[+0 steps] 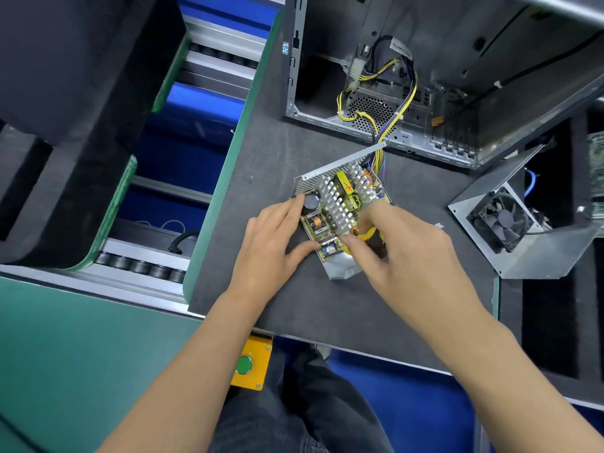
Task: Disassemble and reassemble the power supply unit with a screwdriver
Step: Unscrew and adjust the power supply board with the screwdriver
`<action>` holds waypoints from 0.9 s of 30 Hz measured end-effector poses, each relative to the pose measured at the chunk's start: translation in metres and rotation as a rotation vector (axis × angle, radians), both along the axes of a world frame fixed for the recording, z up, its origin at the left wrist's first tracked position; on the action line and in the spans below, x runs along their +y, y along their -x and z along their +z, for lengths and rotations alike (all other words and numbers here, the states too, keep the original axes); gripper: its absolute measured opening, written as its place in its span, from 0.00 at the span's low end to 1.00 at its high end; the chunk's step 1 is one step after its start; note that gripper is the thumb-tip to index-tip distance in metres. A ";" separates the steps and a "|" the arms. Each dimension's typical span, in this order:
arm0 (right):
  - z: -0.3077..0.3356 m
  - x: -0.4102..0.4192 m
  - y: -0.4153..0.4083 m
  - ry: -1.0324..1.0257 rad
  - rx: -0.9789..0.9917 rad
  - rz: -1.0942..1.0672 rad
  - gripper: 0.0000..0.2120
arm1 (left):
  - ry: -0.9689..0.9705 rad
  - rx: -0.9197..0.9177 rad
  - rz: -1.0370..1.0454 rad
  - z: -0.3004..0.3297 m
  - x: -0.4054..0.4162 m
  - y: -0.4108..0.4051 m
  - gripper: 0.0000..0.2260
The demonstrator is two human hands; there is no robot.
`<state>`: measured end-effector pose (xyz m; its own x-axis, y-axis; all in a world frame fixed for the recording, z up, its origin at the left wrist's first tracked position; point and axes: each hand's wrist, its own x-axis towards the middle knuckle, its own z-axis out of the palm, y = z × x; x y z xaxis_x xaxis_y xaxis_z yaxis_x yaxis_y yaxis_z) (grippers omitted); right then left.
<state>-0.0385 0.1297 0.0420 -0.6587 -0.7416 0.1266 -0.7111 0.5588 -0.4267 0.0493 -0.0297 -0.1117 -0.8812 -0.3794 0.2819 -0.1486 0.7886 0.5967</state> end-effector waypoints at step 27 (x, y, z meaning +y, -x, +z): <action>0.042 -0.044 0.015 -0.742 0.120 0.384 0.09 | -0.053 -0.047 0.000 0.012 0.002 -0.002 0.33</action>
